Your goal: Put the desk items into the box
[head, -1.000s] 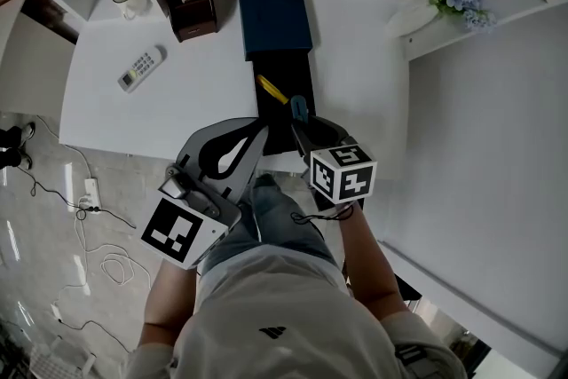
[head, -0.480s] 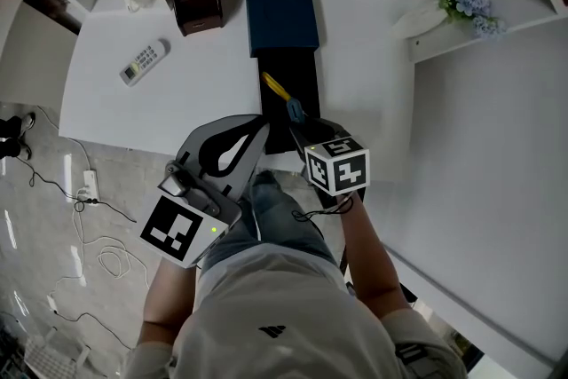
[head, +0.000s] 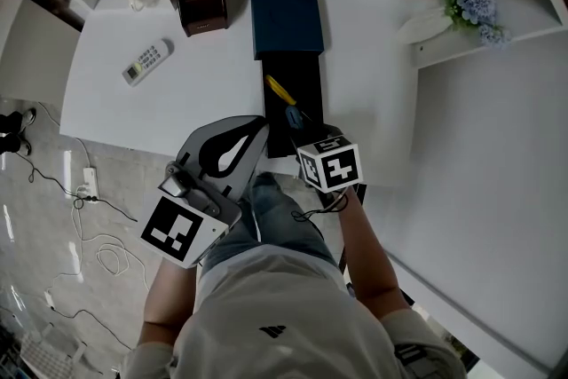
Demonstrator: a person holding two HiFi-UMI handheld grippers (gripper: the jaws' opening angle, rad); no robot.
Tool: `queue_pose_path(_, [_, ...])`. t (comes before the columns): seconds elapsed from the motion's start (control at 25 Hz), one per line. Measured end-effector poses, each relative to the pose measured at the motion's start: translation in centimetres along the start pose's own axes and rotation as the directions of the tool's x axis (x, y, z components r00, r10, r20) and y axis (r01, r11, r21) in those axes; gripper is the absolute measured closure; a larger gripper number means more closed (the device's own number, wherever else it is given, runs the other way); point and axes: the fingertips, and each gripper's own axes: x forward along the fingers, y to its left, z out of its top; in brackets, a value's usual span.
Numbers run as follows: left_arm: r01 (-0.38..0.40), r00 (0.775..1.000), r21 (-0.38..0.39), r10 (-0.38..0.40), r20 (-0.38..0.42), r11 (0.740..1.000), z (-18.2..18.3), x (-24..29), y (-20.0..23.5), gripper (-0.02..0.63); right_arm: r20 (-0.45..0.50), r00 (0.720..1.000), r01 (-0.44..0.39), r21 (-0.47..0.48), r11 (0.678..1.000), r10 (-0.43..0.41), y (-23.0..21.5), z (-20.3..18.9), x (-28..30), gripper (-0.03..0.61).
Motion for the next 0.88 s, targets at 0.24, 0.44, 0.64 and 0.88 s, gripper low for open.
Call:
queue_pose_path(0.24, [-0.013, 1.000, -0.006, 0.013, 0.003, 1.000, 0.0, -0.1, 0.5, 0.603, -0.016, 1.000, 0.015, -0.016, 1.000, -0.016, 0.0, 0.0, 0.3, 0.465])
queue_pose_path(0.44, [-0.017, 1.000, -0.004, 0.017, 0.008, 1.000, 0.1, -0.3, 0.6, 0.603, -0.020, 1.000, 0.014, -0.014, 1.000, -0.014, -0.1, -0.1, 0.2, 0.471])
queue_pose_path(0.64, [-0.016, 1.000, 0.003, 0.016, 0.008, 1.000, 0.2, -0.4, 0.3, 0.603, 0.026, 0.999, 0.021, -0.001, 1.000, -0.021, -0.2, 0.5, -0.3, 0.487])
queue_pose_path(0.88, [-0.002, 1.000, 0.016, 0.001, 0.020, 1.000, 0.6, -0.3, -0.3, 0.603, 0.132, 0.991, 0.004, 0.023, 1.000, -0.007, 0.0, 2.3, -2.2, 0.549])
